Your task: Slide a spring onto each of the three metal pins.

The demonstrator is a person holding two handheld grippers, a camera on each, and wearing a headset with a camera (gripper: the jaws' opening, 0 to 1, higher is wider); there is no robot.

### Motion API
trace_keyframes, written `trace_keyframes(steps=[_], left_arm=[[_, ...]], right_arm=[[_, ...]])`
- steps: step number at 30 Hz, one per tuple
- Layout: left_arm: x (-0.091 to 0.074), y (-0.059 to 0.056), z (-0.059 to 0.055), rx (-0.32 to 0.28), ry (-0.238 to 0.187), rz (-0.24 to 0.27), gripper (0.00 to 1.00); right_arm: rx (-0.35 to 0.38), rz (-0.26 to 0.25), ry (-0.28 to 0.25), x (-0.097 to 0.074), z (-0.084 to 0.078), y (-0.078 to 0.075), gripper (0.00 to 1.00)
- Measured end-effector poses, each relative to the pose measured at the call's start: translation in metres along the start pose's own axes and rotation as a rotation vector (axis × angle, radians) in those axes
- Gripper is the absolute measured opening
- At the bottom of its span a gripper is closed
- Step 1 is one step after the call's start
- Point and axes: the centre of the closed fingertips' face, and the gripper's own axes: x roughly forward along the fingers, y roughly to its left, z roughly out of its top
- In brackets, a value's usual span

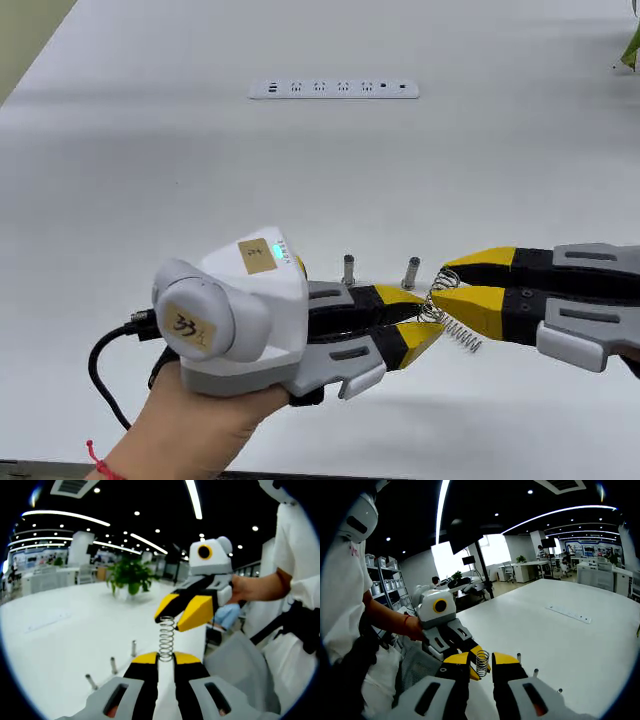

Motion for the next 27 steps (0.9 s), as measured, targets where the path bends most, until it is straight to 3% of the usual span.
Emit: trace_keyframes(steps=[5,11,15,23,27], left_arm=[[0.0,0.0,0.0,0.013,0.001,-0.007,0.1],[0.001,-0.001,0.0,0.022,0.001,-0.014,0.1],[0.002,-0.002,0.0,0.032,0.004,-0.019,0.1],[0.003,-0.004,-0.001,0.038,0.001,-0.024,0.1],[0.004,-0.005,0.0,0.036,-0.003,-0.026,0.1]], right_arm=[[-0.128,0.055,0.112,-0.007,0.003,-0.004,0.21],[-0.289,0.194,0.308,-0.008,0.0,0.003,0.23],[-0.376,0.271,0.395,-0.002,0.0,0.007,0.23],[-0.572,0.424,0.612,0.003,-0.018,0.011,0.22],[-0.64,0.458,0.685,0.006,-0.024,0.009,0.21]])
